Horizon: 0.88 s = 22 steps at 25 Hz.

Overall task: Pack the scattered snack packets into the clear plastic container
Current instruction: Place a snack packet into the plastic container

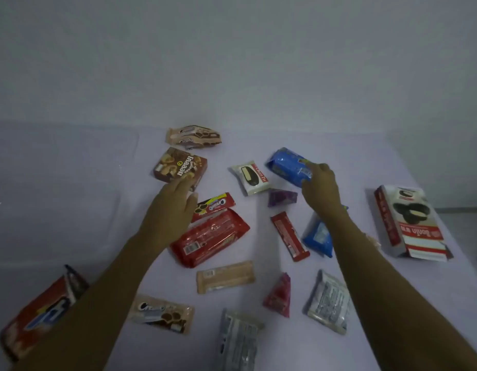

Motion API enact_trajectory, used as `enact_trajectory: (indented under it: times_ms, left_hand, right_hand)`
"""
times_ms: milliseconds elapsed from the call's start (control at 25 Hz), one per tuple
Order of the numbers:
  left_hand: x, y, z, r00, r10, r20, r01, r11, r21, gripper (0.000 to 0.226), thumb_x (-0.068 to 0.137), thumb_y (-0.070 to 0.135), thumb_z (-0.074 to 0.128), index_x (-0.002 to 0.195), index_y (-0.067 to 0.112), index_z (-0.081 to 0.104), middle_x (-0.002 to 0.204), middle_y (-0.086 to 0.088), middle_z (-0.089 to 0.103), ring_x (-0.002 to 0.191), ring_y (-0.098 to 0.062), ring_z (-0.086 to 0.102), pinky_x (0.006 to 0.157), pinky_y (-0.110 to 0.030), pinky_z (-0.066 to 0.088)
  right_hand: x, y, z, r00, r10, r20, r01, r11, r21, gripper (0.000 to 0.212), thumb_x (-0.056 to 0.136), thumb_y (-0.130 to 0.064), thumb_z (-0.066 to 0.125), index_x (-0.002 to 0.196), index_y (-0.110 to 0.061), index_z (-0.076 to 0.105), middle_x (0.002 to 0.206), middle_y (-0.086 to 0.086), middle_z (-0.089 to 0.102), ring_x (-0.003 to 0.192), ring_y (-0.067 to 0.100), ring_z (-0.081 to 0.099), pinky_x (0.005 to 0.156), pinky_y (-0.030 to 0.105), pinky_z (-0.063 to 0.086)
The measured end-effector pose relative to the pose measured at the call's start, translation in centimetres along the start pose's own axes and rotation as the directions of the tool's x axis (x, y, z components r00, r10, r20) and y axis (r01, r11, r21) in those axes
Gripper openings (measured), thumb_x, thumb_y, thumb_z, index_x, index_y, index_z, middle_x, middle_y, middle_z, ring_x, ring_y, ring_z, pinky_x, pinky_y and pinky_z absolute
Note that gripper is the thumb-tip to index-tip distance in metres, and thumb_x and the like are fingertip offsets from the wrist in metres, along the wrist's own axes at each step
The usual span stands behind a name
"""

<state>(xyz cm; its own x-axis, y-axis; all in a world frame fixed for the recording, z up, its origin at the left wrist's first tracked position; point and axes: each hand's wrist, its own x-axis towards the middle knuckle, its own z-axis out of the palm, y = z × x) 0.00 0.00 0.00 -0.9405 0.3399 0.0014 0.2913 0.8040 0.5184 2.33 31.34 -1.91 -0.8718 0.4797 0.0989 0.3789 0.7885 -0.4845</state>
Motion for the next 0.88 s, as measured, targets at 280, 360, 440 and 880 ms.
enact_trajectory:
  times_ms: [280, 360, 440, 880]
  left_hand:
    - [4.4, 0.7, 3.4, 0.999, 0.048, -0.021, -0.048, 0.999, -0.009, 0.035, 0.097, 0.023, 0.039, 0.126, 0.006, 0.049, 0.126, -0.015, 0.054, 0.116, -0.029, 0.051, 0.093, -0.039, 0.044]
    - [5.4, 0.9, 4.1, 0.999, 0.051, -0.013, -0.051, 0.998, -0.021, 0.037, 0.097, 0.023, 0.039, 0.128, 0.007, 0.048, 0.128, -0.014, 0.054, 0.117, -0.028, 0.051, 0.094, -0.041, 0.045]
    - [5.7, 1.0, 4.5, 0.999, 0.05, -0.012, -0.051, 0.998, -0.025, 0.038, 0.097, 0.024, 0.039, 0.132, 0.009, 0.046, 0.133, -0.013, 0.051, 0.121, -0.027, 0.049, 0.098, -0.041, 0.044]
    - [2.6, 0.4, 0.5, 0.984, 0.009, -0.177, -0.022, 0.997, -0.07, 0.038, 0.097, 0.021, 0.041, 0.133, 0.008, 0.044, 0.131, -0.014, 0.055, 0.119, -0.026, 0.053, 0.092, -0.028, 0.041]
  right_hand:
    - [8.5, 4.0, 4.1, 0.969, 0.025, 0.246, 0.04, 0.966, -0.257, 0.08, 0.079, -0.012, 0.063, 0.147, -0.011, 0.021, 0.144, 0.024, 0.032, 0.139, 0.043, 0.018, 0.112, 0.052, 0.024]
    - [9.7, 4.8, 4.9, 0.935, 0.114, 0.337, 0.003, 0.945, -0.327, 0.09, 0.08, -0.027, 0.065, 0.149, -0.021, 0.009, 0.15, 0.021, 0.023, 0.142, 0.044, 0.006, 0.114, 0.054, 0.013]
    - [10.1, 5.2, 5.1, 0.909, 0.172, 0.38, -0.017, 0.925, -0.379, 0.095, 0.078, -0.036, 0.067, 0.148, -0.026, 0.004, 0.148, 0.021, 0.023, 0.14, 0.046, 0.009, 0.112, 0.056, 0.014]
    - [4.2, -2.2, 0.7, 0.974, 0.169, 0.152, -0.205, 0.942, 0.267, 0.061, 0.072, -0.028, 0.071, 0.127, -0.026, 0.045, 0.126, 0.016, 0.042, 0.099, 0.035, 0.056, 0.081, 0.047, 0.054]
